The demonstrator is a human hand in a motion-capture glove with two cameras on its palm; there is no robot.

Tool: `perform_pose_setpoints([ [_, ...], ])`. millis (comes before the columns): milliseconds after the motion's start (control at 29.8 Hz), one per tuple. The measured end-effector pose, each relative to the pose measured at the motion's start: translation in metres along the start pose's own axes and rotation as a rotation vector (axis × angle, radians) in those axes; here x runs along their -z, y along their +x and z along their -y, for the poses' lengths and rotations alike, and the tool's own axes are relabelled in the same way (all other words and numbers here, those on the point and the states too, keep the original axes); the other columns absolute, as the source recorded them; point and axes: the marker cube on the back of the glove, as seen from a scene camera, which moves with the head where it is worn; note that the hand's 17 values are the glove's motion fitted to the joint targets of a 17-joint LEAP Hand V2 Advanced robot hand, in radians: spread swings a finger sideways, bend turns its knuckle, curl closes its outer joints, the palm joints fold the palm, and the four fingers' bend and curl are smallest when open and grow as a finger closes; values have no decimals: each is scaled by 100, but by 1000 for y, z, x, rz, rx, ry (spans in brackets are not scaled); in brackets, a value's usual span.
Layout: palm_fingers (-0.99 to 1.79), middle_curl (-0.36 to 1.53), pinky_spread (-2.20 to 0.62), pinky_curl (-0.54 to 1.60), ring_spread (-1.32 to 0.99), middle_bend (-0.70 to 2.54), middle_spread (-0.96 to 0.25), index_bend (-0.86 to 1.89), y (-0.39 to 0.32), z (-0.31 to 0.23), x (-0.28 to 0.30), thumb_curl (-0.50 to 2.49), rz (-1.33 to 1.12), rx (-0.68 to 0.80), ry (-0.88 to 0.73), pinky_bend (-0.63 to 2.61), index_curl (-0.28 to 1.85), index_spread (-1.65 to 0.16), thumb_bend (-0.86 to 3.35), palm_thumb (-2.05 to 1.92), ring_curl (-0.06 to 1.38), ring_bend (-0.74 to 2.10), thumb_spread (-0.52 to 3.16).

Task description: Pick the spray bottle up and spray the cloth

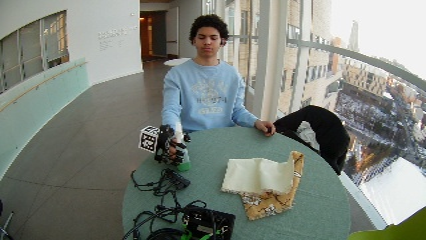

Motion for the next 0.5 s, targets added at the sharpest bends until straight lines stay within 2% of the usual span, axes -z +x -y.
perform_pose_setpoints([
  [235,111,42,18,28,-7,23,-10,26,-35,10,-6,47,-47,64,-60,16,41,-25,3,93,38,43,84],
  [504,120,44,12,30,-7,24,-10,21,-107,45,-27,52,-144,121,-239,19,44,-24,-1,95,40,48,76],
])
